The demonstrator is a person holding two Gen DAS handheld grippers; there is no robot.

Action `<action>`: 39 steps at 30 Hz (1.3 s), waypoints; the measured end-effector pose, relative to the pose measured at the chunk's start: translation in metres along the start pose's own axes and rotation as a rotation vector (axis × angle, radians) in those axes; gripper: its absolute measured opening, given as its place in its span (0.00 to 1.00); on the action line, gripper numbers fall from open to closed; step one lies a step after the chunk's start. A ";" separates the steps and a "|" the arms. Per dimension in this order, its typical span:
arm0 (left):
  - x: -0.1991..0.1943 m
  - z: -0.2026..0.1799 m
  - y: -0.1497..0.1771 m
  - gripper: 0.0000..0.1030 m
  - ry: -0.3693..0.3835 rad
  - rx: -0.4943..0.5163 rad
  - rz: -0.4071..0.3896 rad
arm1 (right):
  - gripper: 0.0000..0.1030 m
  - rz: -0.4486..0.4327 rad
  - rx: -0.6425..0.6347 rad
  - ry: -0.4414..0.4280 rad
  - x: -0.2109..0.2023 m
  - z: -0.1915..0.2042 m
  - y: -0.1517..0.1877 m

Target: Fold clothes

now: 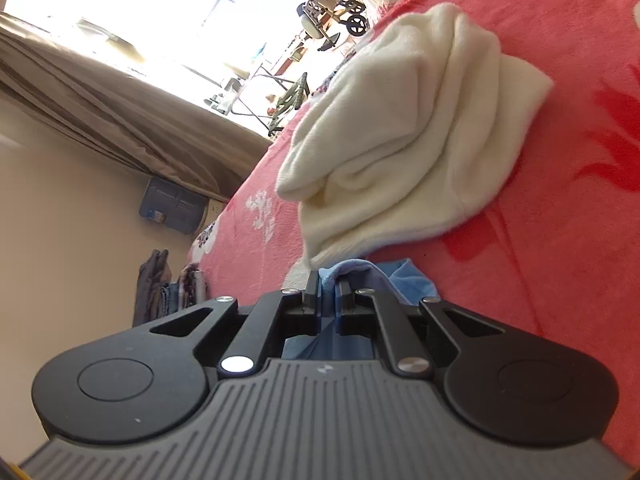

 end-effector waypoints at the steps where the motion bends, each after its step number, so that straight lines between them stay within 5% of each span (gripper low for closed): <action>1: 0.004 0.000 0.001 0.15 -0.012 0.028 -0.007 | 0.05 0.007 0.014 0.004 0.009 -0.007 0.000; 4: 0.008 -0.002 0.005 0.33 -0.045 0.100 -0.058 | 0.09 0.020 0.079 0.005 0.034 -0.031 0.003; 8: -0.010 -0.011 0.016 0.34 -0.046 0.174 -0.150 | 0.15 -0.049 0.191 -0.050 0.028 -0.059 0.007; 13: -0.033 -0.028 0.039 0.41 -0.074 0.359 -0.221 | 0.25 -0.129 0.097 -0.110 -0.008 -0.049 0.014; 19: -0.027 -0.024 0.036 0.41 -0.117 0.354 -0.170 | 0.31 -0.172 0.137 -0.063 -0.013 -0.056 0.002; 22: -0.023 -0.018 0.043 0.41 -0.123 0.345 -0.095 | 0.31 -0.036 -0.035 -0.077 0.003 -0.015 0.012; 25: -0.008 -0.014 0.055 0.41 -0.131 0.365 -0.012 | 0.30 0.188 -0.367 -0.078 0.030 0.047 0.052; 30: 0.020 -0.020 0.064 0.41 -0.197 0.484 -0.021 | 0.20 0.441 -0.802 -0.040 0.086 0.115 0.124; 33: 0.030 -0.026 0.059 0.42 -0.226 0.531 -0.057 | 0.16 0.457 -0.938 0.011 0.112 0.132 0.132; 39: 0.043 -0.032 0.039 0.44 -0.262 0.548 -0.126 | 0.15 0.396 -0.983 0.057 0.140 0.143 0.103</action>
Point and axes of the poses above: each gripper's, at about its wrist camera, not at the fingertips, and x roughly the way its jaws point, z to its left, y to its underside, the point moved 1 cm from there along x, roughly the way its jaws point, and after that the axes turned 10 degrees about -x, right-handed, at the moved point
